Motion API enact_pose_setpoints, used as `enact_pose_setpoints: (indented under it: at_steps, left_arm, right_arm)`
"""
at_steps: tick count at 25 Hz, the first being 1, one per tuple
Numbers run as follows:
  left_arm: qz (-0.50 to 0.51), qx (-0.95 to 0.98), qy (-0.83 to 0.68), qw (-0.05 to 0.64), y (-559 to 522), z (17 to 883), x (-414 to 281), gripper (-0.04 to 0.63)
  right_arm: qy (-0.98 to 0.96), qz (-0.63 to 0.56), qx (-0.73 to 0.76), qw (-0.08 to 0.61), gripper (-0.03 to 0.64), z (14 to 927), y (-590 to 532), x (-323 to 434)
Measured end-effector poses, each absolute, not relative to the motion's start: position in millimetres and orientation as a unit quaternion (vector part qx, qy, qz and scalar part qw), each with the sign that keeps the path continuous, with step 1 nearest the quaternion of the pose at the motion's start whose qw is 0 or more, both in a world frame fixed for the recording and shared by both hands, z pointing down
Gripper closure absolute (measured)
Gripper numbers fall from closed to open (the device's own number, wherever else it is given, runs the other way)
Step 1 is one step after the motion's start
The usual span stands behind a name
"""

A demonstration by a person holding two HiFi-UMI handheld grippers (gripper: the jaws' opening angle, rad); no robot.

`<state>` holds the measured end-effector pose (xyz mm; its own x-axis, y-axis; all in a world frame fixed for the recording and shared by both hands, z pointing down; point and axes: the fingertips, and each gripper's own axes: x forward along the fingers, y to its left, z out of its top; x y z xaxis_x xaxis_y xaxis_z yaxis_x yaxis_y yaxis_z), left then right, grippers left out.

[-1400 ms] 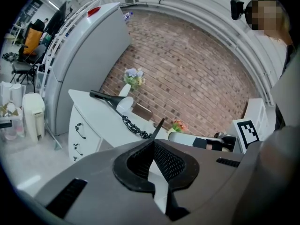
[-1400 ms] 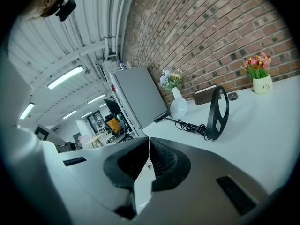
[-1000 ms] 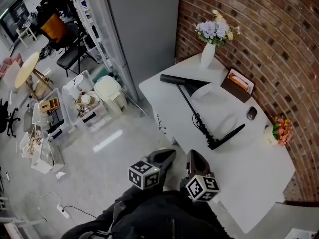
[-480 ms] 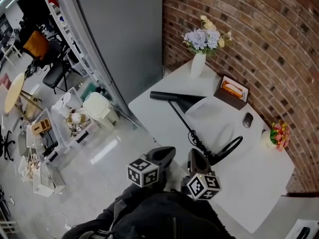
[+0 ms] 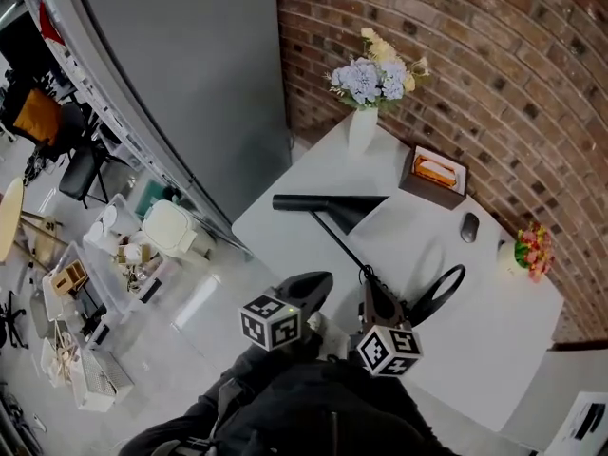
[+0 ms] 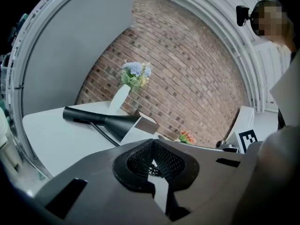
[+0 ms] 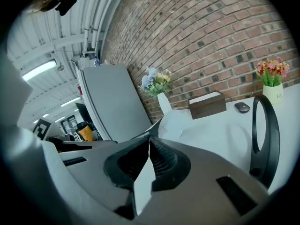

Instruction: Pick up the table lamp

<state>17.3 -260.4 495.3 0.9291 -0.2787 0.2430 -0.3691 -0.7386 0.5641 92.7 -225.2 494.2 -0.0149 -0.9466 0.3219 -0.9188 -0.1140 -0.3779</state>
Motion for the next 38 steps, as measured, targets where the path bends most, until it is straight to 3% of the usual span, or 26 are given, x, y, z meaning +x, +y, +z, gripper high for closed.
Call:
enact_pose_setpoints:
  at_steps: [8,31,32,34,36,38]
  left_arm:
    - [0.083,0.923,-0.144,0.348,-288.9,513.9,26.0,0.588]
    - [0.02,0.797,-0.13,0.589,-342.1,550.7,54.5,0.586]
    - [0.018,0.792,-0.133,0.595,-344.1,552.2,54.6,0.586]
    - [0.018,0.78,-0.143,0.609,-348.9,557.2,55.1,0.538]
    - [0.022,0.768,-0.155,0.621,-354.1,564.2,55.5,0.447]
    - [0.027,0.759,-0.17,0.628,-359.1,573.8,54.3,0.439]
  right_arm:
    - [0.629,-0.258,-0.733,0.021,0.606,506.4,-241.3,101.7]
    - [0.434,-0.206,-0.877,0.018,0.603,456.4,-161.5,244.2]
    - [0.424,-0.202,-0.883,0.018,0.587,453.8,-157.6,250.6]
    - [0.409,-0.205,-0.889,0.015,0.447,454.7,-152.1,263.0]
    - [0.394,-0.214,-0.894,0.012,0.439,460.0,-146.9,274.9]
    - [0.38,-0.225,-0.897,0.011,0.437,466.8,-139.6,284.5]
